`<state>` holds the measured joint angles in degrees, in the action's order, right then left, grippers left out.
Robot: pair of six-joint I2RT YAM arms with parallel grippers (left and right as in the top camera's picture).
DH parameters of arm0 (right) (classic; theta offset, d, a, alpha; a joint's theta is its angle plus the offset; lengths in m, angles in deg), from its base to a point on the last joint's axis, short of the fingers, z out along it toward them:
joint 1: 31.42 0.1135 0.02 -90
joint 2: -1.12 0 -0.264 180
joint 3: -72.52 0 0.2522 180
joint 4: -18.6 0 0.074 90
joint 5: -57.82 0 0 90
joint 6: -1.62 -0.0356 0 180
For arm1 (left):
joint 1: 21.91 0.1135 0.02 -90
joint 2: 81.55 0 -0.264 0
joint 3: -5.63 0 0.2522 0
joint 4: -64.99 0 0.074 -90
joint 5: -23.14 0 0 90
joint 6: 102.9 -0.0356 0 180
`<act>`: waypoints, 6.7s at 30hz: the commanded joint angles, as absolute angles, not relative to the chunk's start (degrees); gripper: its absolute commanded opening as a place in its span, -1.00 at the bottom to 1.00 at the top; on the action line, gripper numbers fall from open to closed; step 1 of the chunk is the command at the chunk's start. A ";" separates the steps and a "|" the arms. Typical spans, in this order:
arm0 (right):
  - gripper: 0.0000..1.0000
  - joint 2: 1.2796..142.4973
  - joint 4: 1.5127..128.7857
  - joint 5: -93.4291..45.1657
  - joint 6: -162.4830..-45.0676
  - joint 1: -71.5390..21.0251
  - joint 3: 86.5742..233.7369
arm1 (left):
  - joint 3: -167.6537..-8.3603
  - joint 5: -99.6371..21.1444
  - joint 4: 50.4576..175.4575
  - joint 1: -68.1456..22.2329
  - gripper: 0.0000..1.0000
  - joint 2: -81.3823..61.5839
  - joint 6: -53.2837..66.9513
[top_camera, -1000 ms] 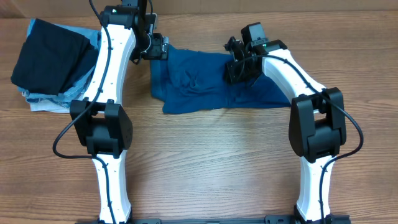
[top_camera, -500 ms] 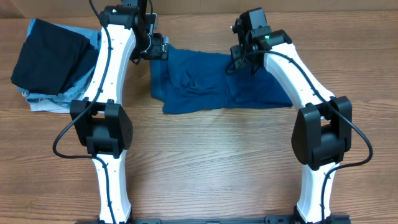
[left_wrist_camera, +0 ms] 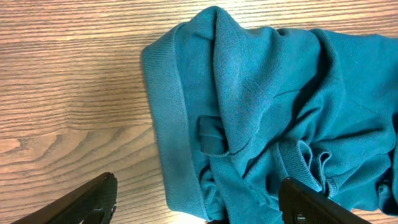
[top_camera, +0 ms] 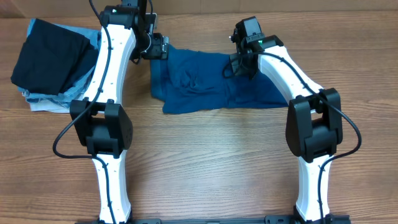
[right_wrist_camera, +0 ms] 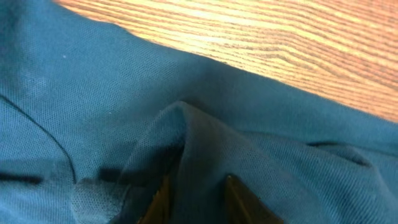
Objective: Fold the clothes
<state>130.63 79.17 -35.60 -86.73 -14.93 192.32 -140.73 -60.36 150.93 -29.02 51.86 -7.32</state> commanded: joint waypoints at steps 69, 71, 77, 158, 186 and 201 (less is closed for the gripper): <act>0.80 120.92 60.29 -8.36 -80.52 -43.02 162.46 | -141.43 -59.75 153.05 -29.13 0.80 51.86 -7.76; 0.70 120.92 60.35 -8.41 -81.04 -43.02 162.44 | -141.43 -59.77 153.05 -29.13 0.80 51.86 -7.76; 0.44 120.92 62.45 -9.54 -81.81 -42.93 160.52 | -141.43 -59.77 153.03 -29.13 0.80 51.86 -7.76; 0.48 128.47 76.18 -15.40 -73.77 -0.85 193.56 | -141.43 -62.83 150.08 -29.33 0.85 51.86 -7.82; 1.00 114.17 89.75 -17.35 -88.63 -37.44 197.30 | -141.34 -65.58 137.67 -43.93 -0.92 61.47 -15.78; 1.00 114.17 89.73 -17.35 -88.63 -37.44 197.30 | -156.59 -72.36 145.71 -43.16 -0.92 58.66 -10.29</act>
